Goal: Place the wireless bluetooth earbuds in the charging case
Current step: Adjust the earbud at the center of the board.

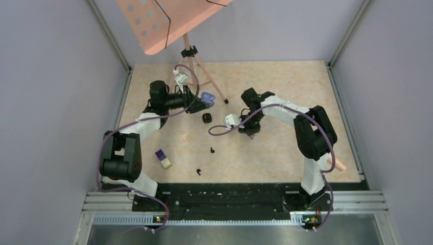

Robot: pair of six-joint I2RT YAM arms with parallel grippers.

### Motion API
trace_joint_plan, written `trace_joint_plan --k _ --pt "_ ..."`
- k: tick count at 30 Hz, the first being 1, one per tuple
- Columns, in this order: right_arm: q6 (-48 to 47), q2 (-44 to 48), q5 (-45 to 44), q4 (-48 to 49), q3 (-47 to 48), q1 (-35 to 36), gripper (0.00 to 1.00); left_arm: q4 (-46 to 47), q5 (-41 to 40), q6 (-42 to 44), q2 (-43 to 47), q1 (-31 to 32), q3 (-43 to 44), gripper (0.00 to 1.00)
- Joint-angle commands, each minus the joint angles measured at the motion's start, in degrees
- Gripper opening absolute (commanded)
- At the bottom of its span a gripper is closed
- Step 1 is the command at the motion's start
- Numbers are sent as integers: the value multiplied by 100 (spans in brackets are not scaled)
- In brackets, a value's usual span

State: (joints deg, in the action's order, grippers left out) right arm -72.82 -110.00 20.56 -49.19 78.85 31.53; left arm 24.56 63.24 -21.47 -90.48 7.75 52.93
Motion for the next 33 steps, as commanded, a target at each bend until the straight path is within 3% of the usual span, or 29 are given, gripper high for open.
trace_joint_plan --k 1,22,28,33 --pt "-228 -86 17 -165 244 129 25 26 -4 152 283 -37 12 0" --pt "-227 231 -250 -145 -306 126 19 23 -40 161 270 -37 -72 0" --pt "-211 395 -248 6 -609 95 12 28 -49 137 251 -37 -63 0" --pt "92 427 -271 216 -796 71 0 48 -43 105 209 -37 -39 0"
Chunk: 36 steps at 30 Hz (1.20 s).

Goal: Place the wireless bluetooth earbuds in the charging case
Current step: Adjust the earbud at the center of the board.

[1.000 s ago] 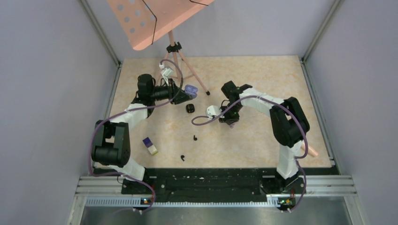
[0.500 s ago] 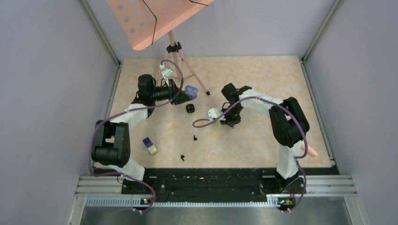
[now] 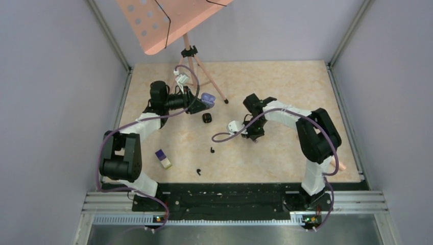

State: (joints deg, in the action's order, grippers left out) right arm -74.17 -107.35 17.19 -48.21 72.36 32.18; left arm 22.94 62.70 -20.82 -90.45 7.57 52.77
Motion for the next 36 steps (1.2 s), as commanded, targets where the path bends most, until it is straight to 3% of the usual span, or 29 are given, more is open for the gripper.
trace_joint_plan --k 1,8,14,17,22,28,36 --pt "399 163 126 145 -118 -15 0 217 5 24 196 -15 -17 0" --pt "2794 499 637 959 69 -370 0 338 19 -116 118 5 23 0" --pt "4974 1261 669 2169 -551 -553 0 631 25 -419 -60 57 108 0" --pt "5743 1423 80 2718 -944 -550 0 700 19 -513 -170 99 194 0" --pt "6657 1187 -1839 2860 -1056 -710 0 722 -17 -581 -210 113 265 0" --pt "6481 1306 -2592 2855 -1088 -762 0 719 -68 -567 -159 113 210 0" --pt "5047 1309 -4979 3273 -1251 -130 0 669 -130 -473 -27 113 130 0"
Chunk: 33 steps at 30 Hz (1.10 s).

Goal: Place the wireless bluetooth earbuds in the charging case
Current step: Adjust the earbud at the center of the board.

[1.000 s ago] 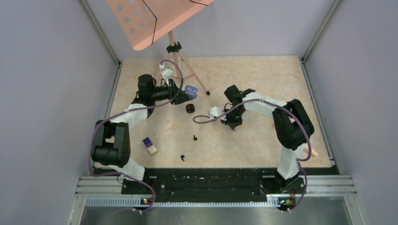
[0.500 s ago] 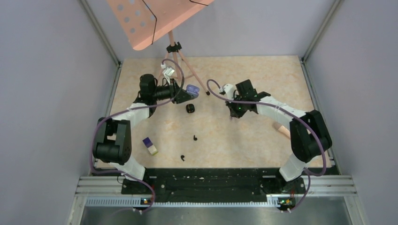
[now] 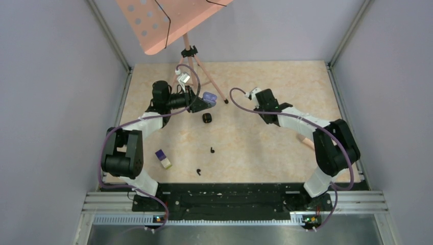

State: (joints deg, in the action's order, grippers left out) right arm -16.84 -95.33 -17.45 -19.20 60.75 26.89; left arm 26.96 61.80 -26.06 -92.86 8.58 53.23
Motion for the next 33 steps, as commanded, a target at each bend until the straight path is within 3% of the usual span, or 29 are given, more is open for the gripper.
trace_joint_plan --k 1,4,6,7,9,15,18,23,27,33 --pt "-706 42 -1832 378 -149 538 0 271 -49 68 215 12 78 0" --pt "-733 -299 -2491 118 -96 1028 4 244 -113 106 233 -3 60 0" --pt "-232 -530 -2522 -415 342 1385 41 225 -147 110 254 -18 44 0" --pt "180 -693 -2125 -1125 864 1442 52 216 -155 110 263 -29 27 0" --pt "747 -766 -786 -1965 1605 1374 58 179 -143 133 286 -47 9 0" --pt "661 -147 513 -1991 1801 1253 55 36 -142 215 263 -101 61 0" --pt "218 34 1797 -2140 1689 791 54 0 -135 237 198 -102 118 0" --pt "-2186 -219 3970 -3184 1941 -134 48 -471 -51 553 187 -126 265 0" --pt "-3956 -410 3793 -3320 1870 -237 45 -792 -63 787 249 -176 293 0" --pt "-4878 -796 3705 -3240 2015 -246 15 -1274 -144 1128 407 -237 289 0"
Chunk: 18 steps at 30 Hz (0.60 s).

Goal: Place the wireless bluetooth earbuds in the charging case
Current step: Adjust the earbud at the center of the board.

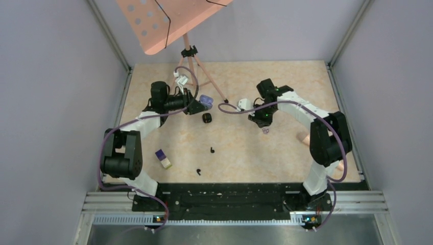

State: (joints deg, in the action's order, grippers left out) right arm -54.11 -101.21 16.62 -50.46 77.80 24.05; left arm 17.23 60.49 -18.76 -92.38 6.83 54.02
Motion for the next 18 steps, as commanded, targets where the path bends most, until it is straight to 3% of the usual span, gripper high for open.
trace_joint_plan --k 1,7,18 --pt "-1208 -244 286 -116 312 48 11 -372 -20 445 390 -71 204 0" --pt "-1189 -215 118 -62 -103 50 0 -505 -62 526 515 -120 129 0" --pt "-505 -50 -257 585 -616 -19 3 -258 -90 291 390 -121 124 0"
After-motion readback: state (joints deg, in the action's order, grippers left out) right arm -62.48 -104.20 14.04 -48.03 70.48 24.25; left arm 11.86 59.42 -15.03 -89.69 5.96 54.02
